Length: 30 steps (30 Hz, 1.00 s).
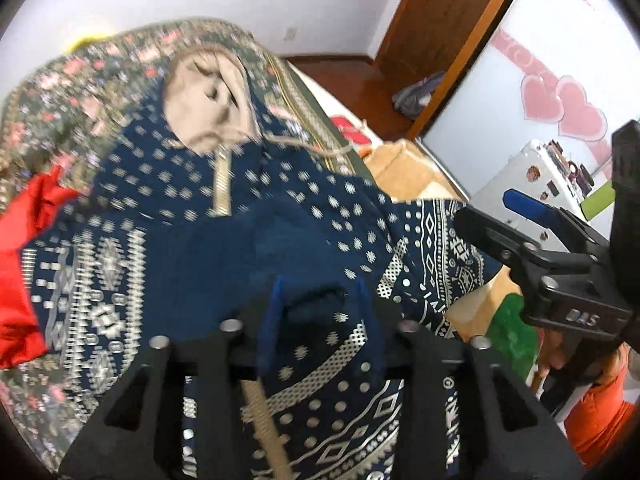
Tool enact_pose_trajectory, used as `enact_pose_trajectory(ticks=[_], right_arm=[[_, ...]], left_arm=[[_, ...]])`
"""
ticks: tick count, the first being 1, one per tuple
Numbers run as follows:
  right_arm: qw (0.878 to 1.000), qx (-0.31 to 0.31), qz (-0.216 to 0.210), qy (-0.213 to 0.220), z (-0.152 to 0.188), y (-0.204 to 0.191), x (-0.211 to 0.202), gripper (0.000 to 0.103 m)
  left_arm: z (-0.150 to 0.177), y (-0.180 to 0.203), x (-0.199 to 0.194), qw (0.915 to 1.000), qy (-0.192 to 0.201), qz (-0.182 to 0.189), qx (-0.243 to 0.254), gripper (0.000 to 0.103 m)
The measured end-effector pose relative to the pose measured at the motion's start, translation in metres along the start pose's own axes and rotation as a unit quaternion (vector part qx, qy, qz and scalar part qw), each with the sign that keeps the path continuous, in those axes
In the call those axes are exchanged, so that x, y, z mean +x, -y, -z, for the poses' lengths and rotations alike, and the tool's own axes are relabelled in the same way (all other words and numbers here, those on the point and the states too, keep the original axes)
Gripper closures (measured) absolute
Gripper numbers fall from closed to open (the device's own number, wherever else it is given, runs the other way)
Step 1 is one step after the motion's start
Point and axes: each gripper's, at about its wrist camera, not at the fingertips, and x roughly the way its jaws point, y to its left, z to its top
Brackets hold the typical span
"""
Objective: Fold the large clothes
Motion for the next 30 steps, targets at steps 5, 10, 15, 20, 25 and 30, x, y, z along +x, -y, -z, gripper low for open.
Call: enact_pose_trajectory(ticks=[5,10,15,20,25,30], right_arm=[[0.998,-0.054,0.001,0.013,-0.007,-0.033,-0.006,0.0],[0.992,-0.125,-0.019,-0.013,-0.004,-0.074,0.003,0.0],[0.982,-0.178,-0.034,-0.06,0.007,-0.103,0.033,0.0],[0.97,-0.213,-0.03,-0.117,0.02,-0.119,0.076,0.002],[0.952,-0.26,0.0,-0.159,0.036,-0.133,0.115,0.002],[0.94,-0.293,0.007,-0.172,0.048,-0.14,0.132,0.011]], left_arm=[[0.008,-0.025,-0.046,0.9988,0.041,-0.026,-0.005,0.051],[0.029,-0.07,-0.069,0.9941,0.056,-0.091,-0.019,0.046],[0.06,-0.129,-0.074,0.99,0.036,-0.119,-0.067,0.046],[0.098,-0.181,-0.063,0.9819,-0.003,-0.156,-0.108,0.046],[0.135,-0.21,-0.036,0.9722,-0.05,-0.202,-0.108,0.046],[0.153,-0.223,-0.005,0.9673,-0.083,-0.218,-0.101,0.046]])
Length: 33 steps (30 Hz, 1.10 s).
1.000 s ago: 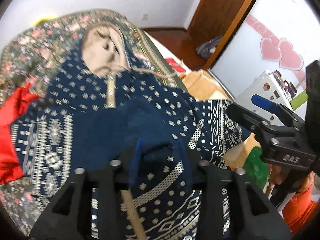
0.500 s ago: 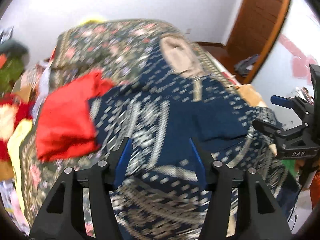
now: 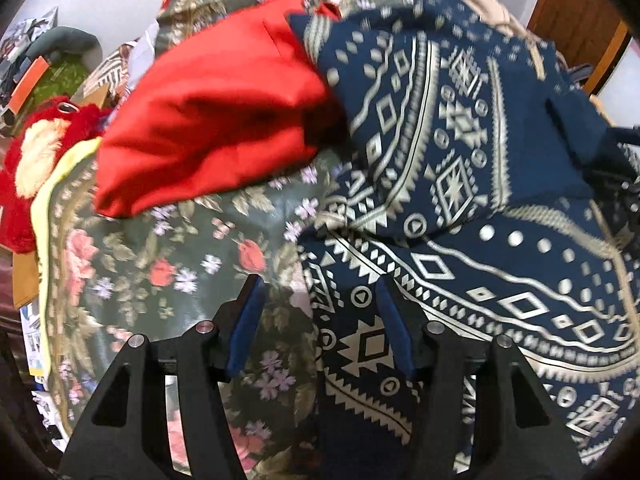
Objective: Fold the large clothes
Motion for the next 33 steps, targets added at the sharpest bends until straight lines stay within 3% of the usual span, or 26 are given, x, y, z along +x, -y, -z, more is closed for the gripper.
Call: enact_pose_trajectory(ticks=[3,6,8,10,11,17,25,33], right_arm=[[1.0,0.012,-0.006,0.012,-0.001,0.001,0.002,0.019],[0.999,0.023,-0.017,0.016,-0.005,0.003,0.006,0.037],[0.999,0.024,-0.018,0.023,-0.007,0.003,0.007,0.067],[0.999,0.028,-0.016,0.024,-0.01,0.005,0.007,0.087],[0.999,0.034,-0.012,0.027,-0.012,0.004,0.005,0.09],[0.991,0.102,-0.036,0.074,-0.011,0.029,-0.022,0.092],[0.966,0.215,-0.055,0.13,0.013,0.083,-0.072,0.093],[0.94,0.302,-0.083,0.133,0.062,0.126,-0.079,0.093]], left_arm=[[-0.001,0.002,0.01,1.0,0.001,0.006,0.001,0.046],[-0.008,0.003,0.015,0.9999,0.006,0.012,-0.006,0.046],[-0.013,0.003,0.016,0.9999,0.01,0.01,-0.009,0.046],[-0.018,0.002,0.016,0.9999,0.013,0.007,-0.009,0.046],[-0.021,0.003,0.015,0.9999,0.014,0.003,-0.007,0.046],[-0.029,0.014,0.002,0.9996,0.026,-0.01,-0.002,0.046],[-0.026,0.025,-0.038,0.9982,0.058,-0.016,-0.004,0.046],[-0.041,0.041,-0.078,0.9941,0.103,-0.001,-0.033,0.046]])
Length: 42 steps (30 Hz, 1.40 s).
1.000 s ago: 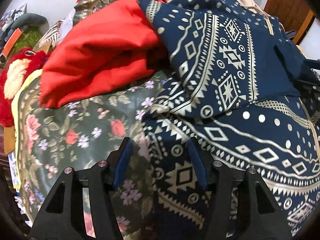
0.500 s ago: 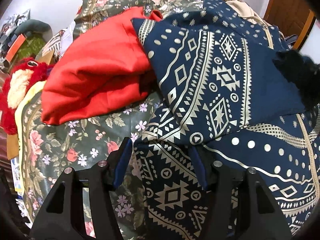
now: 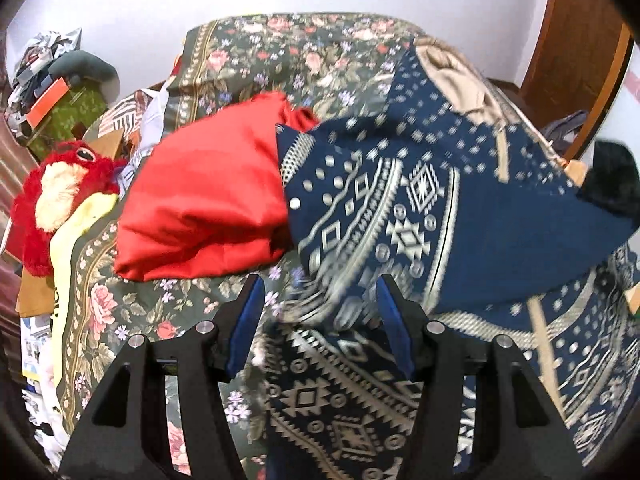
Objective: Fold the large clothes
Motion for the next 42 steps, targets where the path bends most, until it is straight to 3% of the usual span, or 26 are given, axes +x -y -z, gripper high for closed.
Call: enact_pose_trajectory(ticks=[6,11,13,16,20,28,29,32,35,38,42], right_arm=[[0.996,0.05,-0.011,-0.068,0.024,0.04,0.022,0.092],[0.992,0.067,-0.006,-0.103,0.044,0.057,0.034,0.09],[0.992,0.071,-0.002,-0.104,0.048,0.063,0.033,0.087],[0.992,0.074,0.01,-0.1,0.049,0.073,0.027,0.079],[0.992,0.086,0.02,-0.095,0.051,0.088,0.019,0.079],[0.995,0.073,0.028,-0.064,0.049,0.093,-0.016,0.078],[0.996,0.065,0.029,-0.058,0.047,0.092,-0.022,0.076],[0.998,0.039,0.034,-0.023,0.044,0.086,-0.047,0.051],[0.998,0.02,0.05,0.023,0.043,0.084,-0.07,0.036],[0.997,0.02,0.054,0.043,0.042,0.091,-0.086,0.027],[0.996,0.05,0.057,0.05,0.043,0.113,-0.097,0.026]], left_arm=[[-0.002,0.02,0.017,0.9998,-0.01,0.004,0.017,0.046],[0.014,0.025,0.064,0.9965,-0.072,-0.035,0.023,0.045],[0.02,0.018,0.073,0.9971,-0.072,-0.025,0.001,0.044],[0.021,0.011,0.074,0.9971,-0.068,-0.028,-0.017,0.033],[0.022,0.007,0.076,0.9972,-0.067,-0.03,-0.016,0.028],[0.017,0.013,0.061,0.9954,-0.086,-0.044,-0.001,0.029],[0.017,0.016,0.055,0.9958,-0.08,-0.045,0.004,0.028],[0.01,0.027,0.029,0.9977,-0.054,-0.039,0.015,0.028],[-0.001,0.042,0.002,0.9992,-0.025,-0.024,0.021,0.028],[-0.015,0.061,-0.02,0.9996,0.004,-0.006,0.026,0.028],[-0.026,0.094,-0.04,0.9986,0.033,0.024,0.032,0.028]])
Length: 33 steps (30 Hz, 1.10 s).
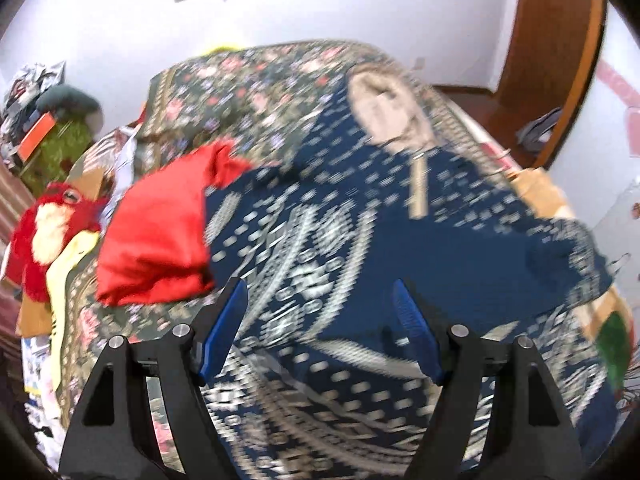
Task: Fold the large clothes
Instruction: 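Grasp the other navy sleeve with the right gripper and lift it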
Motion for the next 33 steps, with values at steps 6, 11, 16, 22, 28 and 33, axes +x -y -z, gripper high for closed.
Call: enact_pose_trajectory(ticks=[6,11,16,22,28,33], right_arm=[[0.998,0.054,0.024,-0.024,0.009,0.048,0.012,0.026],[0.991,0.114,0.032,-0.068,0.027,0.088,0.036,0.026],[0.977,0.182,0.014,-0.112,0.044,0.118,0.066,0.026],[0.966,0.236,-0.005,-0.109,0.044,0.135,0.089,0.024],[0.956,0.273,0.006,-0.105,0.035,0.149,0.115,0.04],[0.958,0.266,0.021,-0.1,0.023,0.148,0.119,0.068]], left_arm=[[-0.011,0.049,0.007,0.9988,0.003,0.047,0.013,0.028],[-0.014,0.081,0.028,0.9973,-0.014,0.067,0.029,0.028],[-0.015,0.102,0.044,0.9963,-0.022,0.07,0.045,0.028],[-0.017,0.111,0.059,0.9959,-0.025,0.057,0.065,0.028],[-0.019,0.105,0.063,0.9969,-0.024,0.054,0.052,0.028],[-0.02,0.099,0.053,0.9973,-0.011,0.055,0.047,0.028]])
